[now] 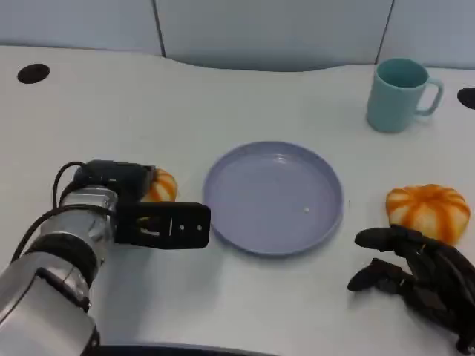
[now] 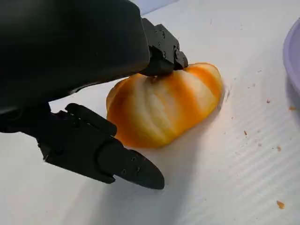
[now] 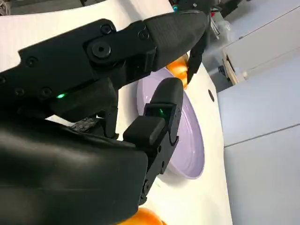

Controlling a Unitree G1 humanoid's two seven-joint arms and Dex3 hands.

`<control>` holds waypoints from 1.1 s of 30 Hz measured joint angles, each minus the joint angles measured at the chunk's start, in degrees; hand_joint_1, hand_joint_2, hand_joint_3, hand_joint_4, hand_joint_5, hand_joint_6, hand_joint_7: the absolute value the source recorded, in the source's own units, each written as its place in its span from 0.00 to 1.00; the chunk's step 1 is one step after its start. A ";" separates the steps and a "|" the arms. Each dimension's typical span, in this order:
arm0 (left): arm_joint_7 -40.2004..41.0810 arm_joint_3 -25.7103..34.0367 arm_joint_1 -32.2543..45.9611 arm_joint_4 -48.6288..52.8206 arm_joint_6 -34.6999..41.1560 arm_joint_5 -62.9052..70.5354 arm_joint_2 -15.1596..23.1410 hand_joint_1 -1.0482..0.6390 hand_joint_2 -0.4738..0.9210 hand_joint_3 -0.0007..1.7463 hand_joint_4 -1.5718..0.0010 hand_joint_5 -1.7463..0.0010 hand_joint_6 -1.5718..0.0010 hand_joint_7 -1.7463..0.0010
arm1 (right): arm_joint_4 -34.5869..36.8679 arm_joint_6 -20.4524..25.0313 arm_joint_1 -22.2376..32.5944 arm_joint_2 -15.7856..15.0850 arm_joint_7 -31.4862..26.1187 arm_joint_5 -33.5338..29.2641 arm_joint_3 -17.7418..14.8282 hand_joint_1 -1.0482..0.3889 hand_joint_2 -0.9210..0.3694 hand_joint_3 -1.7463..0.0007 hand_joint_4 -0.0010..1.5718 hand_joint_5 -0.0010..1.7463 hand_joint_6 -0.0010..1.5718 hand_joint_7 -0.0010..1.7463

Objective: Grasp the bread from the table and place it into the plate.

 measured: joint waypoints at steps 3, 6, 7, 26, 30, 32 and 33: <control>0.87 0.31 0.07 0.18 0.11 -0.67 -0.31 0.51 0.92 0.02 0.78 0.92 0.68 0.96 | -0.71 0.69 0.34 -0.01 -0.04 0.01 0.09 0.45 0.00 0.93 0.40 0.63 0.49 0.34; 1.26 0.47 0.16 0.35 0.23 -0.97 -0.47 0.48 0.95 0.02 0.61 0.85 0.59 0.96 | -1.67 1.07 0.87 -0.01 -0.15 0.01 0.27 0.46 0.00 0.93 0.40 0.63 0.49 0.35; 1.55 0.28 0.18 0.41 0.23 -0.85 -0.47 0.47 0.95 0.02 0.57 0.83 0.56 0.96 | -1.99 1.20 1.06 -0.01 -0.16 0.01 0.34 0.46 0.00 0.93 0.40 0.63 0.49 0.35; 7.70 -3.46 0.63 0.67 -0.62 1.44 0.14 0.42 1.00 0.12 0.61 0.17 0.38 0.98 | -2.91 1.66 2.01 -0.07 0.12 0.23 0.34 0.45 0.00 0.95 0.40 0.63 0.47 0.37; 12.21 -3.14 1.67 0.73 -1.55 1.30 0.25 0.46 1.00 0.14 0.61 0.05 0.39 0.98 | -2.82 1.57 1.99 -0.09 0.16 0.24 0.32 0.45 0.00 0.95 0.40 0.63 0.47 0.37; 13.46 -2.58 2.17 0.73 -1.85 1.16 0.30 0.45 0.99 0.12 0.62 0.01 0.37 0.97 | -2.82 1.55 1.99 -0.09 0.11 0.23 0.33 0.45 0.00 0.95 0.41 0.63 0.48 0.37; 13.88 -2.40 2.19 0.73 -1.97 1.01 0.32 0.45 0.99 0.10 0.62 0.01 0.36 0.97 | -2.84 1.55 1.99 -0.10 0.01 0.23 0.34 0.45 0.00 0.95 0.41 0.63 0.48 0.37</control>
